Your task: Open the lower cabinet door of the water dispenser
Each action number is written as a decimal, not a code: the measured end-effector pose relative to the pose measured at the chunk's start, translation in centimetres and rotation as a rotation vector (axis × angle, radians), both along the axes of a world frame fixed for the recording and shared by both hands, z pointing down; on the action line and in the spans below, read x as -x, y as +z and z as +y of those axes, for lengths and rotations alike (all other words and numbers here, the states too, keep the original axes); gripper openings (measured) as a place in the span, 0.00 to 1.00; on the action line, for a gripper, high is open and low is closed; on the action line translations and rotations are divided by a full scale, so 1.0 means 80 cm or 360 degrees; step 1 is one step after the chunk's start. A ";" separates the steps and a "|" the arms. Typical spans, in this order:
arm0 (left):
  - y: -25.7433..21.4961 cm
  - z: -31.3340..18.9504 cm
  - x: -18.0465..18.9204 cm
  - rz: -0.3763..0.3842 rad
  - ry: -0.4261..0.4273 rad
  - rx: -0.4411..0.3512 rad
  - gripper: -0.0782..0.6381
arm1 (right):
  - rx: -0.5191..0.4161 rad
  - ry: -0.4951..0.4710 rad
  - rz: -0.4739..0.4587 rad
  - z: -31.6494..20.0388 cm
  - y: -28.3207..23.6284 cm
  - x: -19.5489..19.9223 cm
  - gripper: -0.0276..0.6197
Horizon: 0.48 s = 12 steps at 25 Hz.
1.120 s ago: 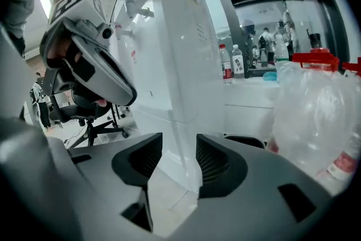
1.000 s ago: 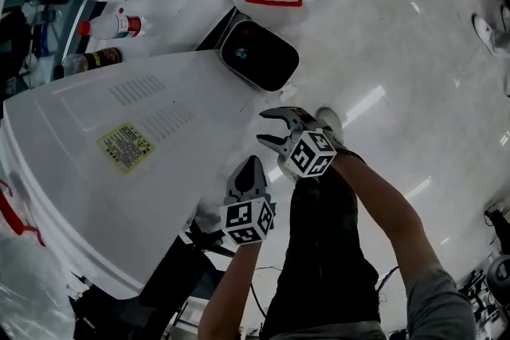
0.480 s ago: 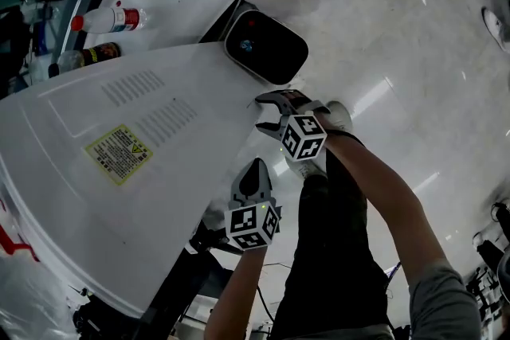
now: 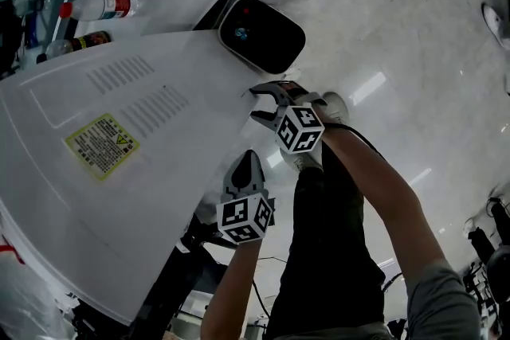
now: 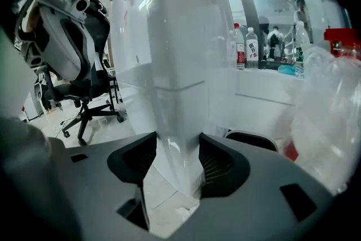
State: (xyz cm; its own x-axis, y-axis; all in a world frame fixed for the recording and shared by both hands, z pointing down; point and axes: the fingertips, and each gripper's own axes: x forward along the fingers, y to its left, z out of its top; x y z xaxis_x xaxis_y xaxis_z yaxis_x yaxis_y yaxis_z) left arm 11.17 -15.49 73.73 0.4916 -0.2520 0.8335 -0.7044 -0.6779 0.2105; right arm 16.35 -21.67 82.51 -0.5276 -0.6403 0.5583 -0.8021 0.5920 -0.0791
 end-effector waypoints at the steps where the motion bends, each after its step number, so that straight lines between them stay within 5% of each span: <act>1: 0.000 0.000 -0.001 0.0004 -0.0005 0.0001 0.12 | 0.0005 0.0009 -0.0001 0.000 0.000 0.001 0.41; 12: -0.006 0.015 0.006 0.0039 0.0035 -0.0010 0.12 | 0.0039 0.0231 -0.0015 0.009 -0.001 0.000 0.40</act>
